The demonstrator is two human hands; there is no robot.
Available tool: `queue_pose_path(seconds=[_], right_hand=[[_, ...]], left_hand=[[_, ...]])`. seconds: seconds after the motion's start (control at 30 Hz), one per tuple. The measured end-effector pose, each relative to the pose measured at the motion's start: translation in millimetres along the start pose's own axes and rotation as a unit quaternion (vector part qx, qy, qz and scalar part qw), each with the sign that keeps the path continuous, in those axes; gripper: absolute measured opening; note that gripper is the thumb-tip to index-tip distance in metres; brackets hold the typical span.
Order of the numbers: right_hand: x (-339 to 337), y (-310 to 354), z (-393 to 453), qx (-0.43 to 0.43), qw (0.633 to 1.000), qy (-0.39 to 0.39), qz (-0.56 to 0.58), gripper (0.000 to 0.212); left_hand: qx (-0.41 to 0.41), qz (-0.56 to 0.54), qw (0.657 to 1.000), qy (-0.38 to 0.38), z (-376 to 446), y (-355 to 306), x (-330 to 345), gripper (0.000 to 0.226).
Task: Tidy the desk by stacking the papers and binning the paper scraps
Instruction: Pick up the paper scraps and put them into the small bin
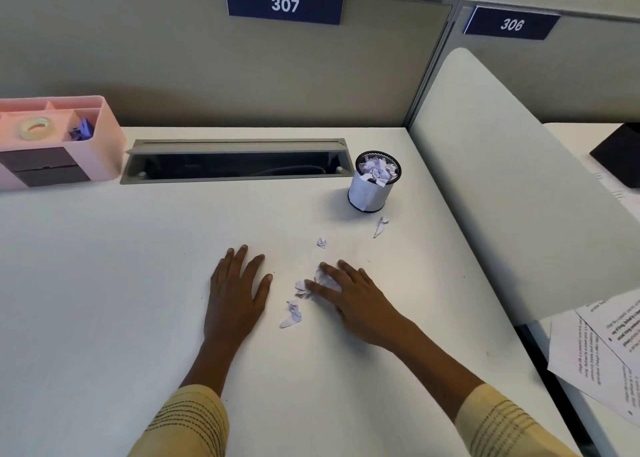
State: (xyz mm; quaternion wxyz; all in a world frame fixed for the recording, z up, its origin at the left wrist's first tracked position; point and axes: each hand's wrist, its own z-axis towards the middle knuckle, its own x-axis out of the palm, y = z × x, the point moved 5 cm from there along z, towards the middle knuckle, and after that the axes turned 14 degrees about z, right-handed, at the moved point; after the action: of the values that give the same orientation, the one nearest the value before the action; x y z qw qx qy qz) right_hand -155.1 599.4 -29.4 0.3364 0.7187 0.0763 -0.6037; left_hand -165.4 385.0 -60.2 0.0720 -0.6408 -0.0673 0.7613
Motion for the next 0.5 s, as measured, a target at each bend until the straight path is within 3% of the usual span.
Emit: queue_pose_path(seconds=[0.1, 0.3, 0.37, 0.5], right_hand=[[-8, -2, -16, -0.002, 0.999, 0.045, 0.025, 0.068], [-21, -37, -21, 0.005, 0.999, -0.04, 0.03, 0.028], [-33, -49, -12, 0.046, 0.993, -0.047, 0.094, 0.022], [-97, -73, 9, 0.165, 0.942, -0.175, 0.234, 0.009]], left_hand=[[-0.003, -0.002, 1.0, 0.005, 0, 0, 0, 0.056], [-0.006, -0.007, 1.0, 0.01, 0, 1, 2, 0.056], [-0.005, -0.007, 1.0, 0.011, 0, 1, 3, 0.056], [-0.007, -0.01, 1.0, 0.01, 1, 1, 3, 0.055]])
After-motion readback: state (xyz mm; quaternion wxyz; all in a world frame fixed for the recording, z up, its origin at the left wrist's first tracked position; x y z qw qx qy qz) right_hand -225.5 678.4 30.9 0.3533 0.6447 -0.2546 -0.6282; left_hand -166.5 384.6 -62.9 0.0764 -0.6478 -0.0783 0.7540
